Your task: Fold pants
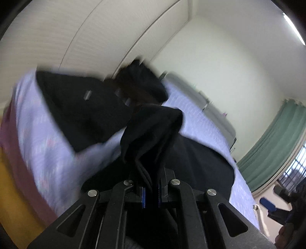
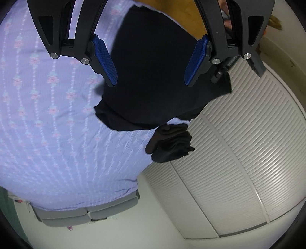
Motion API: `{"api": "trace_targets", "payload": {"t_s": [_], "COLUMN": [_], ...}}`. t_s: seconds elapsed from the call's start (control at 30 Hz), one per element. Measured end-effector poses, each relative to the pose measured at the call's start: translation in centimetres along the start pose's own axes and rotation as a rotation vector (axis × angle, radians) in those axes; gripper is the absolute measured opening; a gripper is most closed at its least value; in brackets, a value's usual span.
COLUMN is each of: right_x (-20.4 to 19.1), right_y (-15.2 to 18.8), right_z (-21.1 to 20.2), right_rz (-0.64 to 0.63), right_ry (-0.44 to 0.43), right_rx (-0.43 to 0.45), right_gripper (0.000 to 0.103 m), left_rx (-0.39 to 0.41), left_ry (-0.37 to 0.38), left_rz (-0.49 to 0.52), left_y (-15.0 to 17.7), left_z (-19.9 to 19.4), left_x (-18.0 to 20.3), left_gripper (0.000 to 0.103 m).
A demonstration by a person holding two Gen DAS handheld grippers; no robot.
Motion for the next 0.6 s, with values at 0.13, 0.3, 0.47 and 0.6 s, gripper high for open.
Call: {"api": "trace_targets", "payload": {"t_s": [0.13, 0.3, 0.47, 0.6], "right_x": [-1.4, -2.5, -2.5, -2.0], "right_y": [0.9, 2.3, 3.0, 2.5], "right_z": [2.3, 4.8, 7.0, 6.9], "right_rz": [-0.013, -0.060, -0.114, -0.121], "right_ry": [0.010, 0.056, 0.133, 0.157], "right_rx": [-0.050, -0.143, -0.213, -0.199], "right_gripper": [0.074, 0.074, 0.074, 0.074], "left_rx": [-0.095, -0.127, -0.154, -0.058], "left_ry": [-0.016, -0.013, -0.025, -0.123], "left_rz": [-0.074, -0.060, -0.049, -0.005], "left_y": [3.2, 4.4, 3.1, 1.8], "left_z": [0.9, 1.2, 0.1, -3.2], "left_x": [-2.2, -2.9, -2.2, -2.5], "left_gripper": [0.010, 0.012, 0.026, 0.087]}}
Point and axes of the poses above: each gripper's, at about its wrist camera, not at the fingertips, and z roughly the way its jaws point, x to its right, y to its underside, the point moved 9 cm from there along z, roughly the way its jaws point, and after that the axes turned 1 degree about z, right-handed, at the moved point
